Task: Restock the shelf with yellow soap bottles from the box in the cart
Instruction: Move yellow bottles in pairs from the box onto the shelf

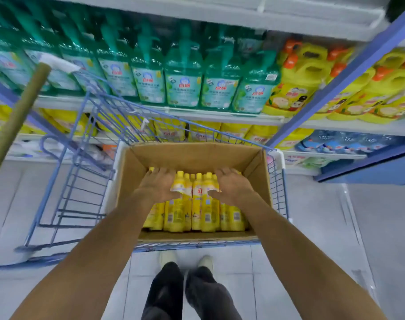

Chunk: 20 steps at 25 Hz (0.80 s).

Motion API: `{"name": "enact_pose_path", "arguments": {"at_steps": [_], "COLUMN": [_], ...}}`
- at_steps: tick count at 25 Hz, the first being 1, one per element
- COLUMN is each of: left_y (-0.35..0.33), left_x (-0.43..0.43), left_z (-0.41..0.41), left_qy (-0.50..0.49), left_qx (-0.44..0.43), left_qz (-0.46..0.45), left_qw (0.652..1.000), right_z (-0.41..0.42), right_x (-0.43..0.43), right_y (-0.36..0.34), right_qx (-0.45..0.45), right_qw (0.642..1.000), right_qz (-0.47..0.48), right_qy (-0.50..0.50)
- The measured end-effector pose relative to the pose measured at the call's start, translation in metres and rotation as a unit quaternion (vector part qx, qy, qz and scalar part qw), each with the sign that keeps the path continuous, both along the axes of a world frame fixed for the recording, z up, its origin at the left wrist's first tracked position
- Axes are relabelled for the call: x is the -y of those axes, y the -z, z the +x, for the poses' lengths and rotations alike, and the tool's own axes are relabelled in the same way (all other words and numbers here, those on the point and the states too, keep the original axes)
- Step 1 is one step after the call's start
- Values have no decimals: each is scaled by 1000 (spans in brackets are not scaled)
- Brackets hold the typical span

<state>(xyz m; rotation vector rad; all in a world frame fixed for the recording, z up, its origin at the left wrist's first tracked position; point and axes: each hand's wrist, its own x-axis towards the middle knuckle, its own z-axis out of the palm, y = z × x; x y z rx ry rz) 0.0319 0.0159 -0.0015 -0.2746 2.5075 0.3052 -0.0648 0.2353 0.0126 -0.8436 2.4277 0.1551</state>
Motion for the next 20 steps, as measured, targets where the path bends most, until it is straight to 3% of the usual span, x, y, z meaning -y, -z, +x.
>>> {"name": "enact_pose_path", "arguments": {"at_steps": [6, 14, 17, 20], "left_y": [93, 181, 198, 205], "left_x": [6, -15, -21, -18], "left_z": [-8, -44, -51, -52], "left_qy": [-15, -134, -210, -306], "left_qx": [53, 4, -43, -48], "left_qz": [21, 93, 101, 150], "left_qw": [998, 987, 972, 939], "right_z": [-5, -31, -32, -36], "right_x": [4, 17, 21, 23], "right_y": [92, 189, 213, 217], "right_qx": [38, 44, 43, 71], "right_qw": [998, 994, 981, 944], "right_qz": [31, 2, -49, -115], "right_qy": [29, 98, 182, 300]}}
